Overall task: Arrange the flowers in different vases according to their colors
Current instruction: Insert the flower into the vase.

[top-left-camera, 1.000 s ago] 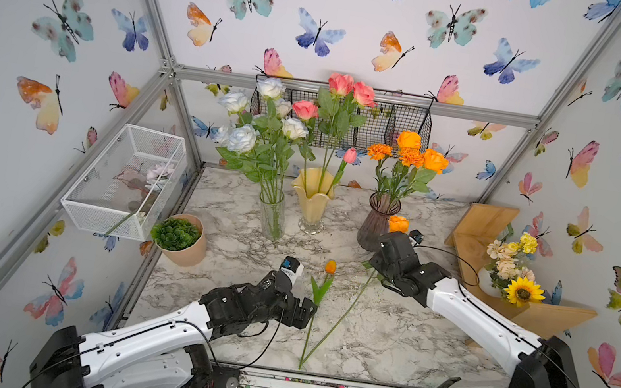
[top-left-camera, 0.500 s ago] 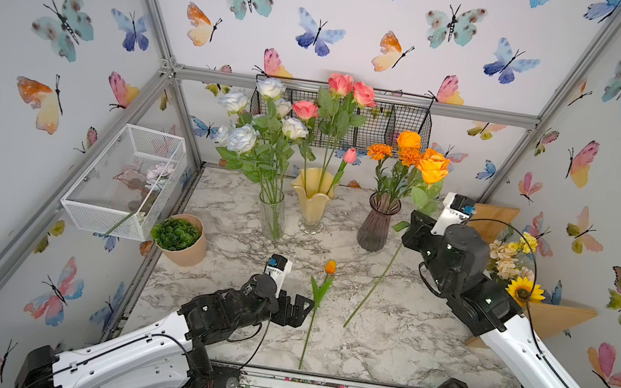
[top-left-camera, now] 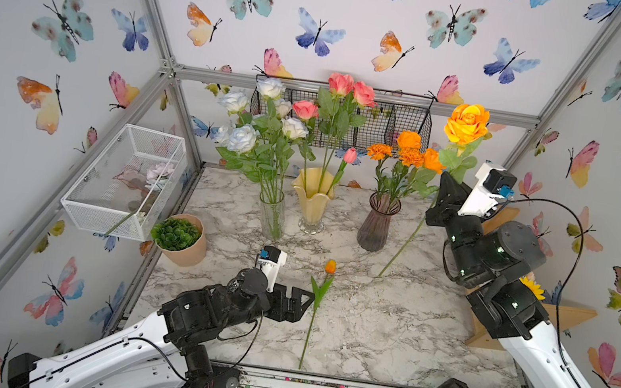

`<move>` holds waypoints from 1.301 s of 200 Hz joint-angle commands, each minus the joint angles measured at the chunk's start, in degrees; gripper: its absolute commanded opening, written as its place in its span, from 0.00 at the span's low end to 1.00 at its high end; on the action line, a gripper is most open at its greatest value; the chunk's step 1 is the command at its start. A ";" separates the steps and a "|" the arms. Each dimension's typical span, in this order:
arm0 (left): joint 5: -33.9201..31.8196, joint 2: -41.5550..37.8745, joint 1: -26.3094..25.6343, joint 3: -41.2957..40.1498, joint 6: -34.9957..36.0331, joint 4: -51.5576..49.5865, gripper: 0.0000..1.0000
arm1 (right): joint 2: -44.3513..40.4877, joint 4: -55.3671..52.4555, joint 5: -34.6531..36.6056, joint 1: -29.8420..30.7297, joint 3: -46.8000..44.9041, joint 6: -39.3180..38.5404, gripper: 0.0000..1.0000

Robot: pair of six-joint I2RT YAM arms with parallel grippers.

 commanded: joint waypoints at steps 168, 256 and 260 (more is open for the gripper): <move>-4.09 7.02 2.07 -2.83 7.99 8.61 0.99 | 28.35 17.59 -5.29 -10.31 17.31 -5.15 0.03; -1.36 13.76 2.55 -5.85 7.67 15.50 0.99 | 25.33 15.42 -7.30 -10.34 3.71 2.91 0.21; -1.52 13.94 2.64 -5.84 7.52 15.44 0.99 | 25.20 15.10 -7.04 -10.35 3.52 3.03 0.29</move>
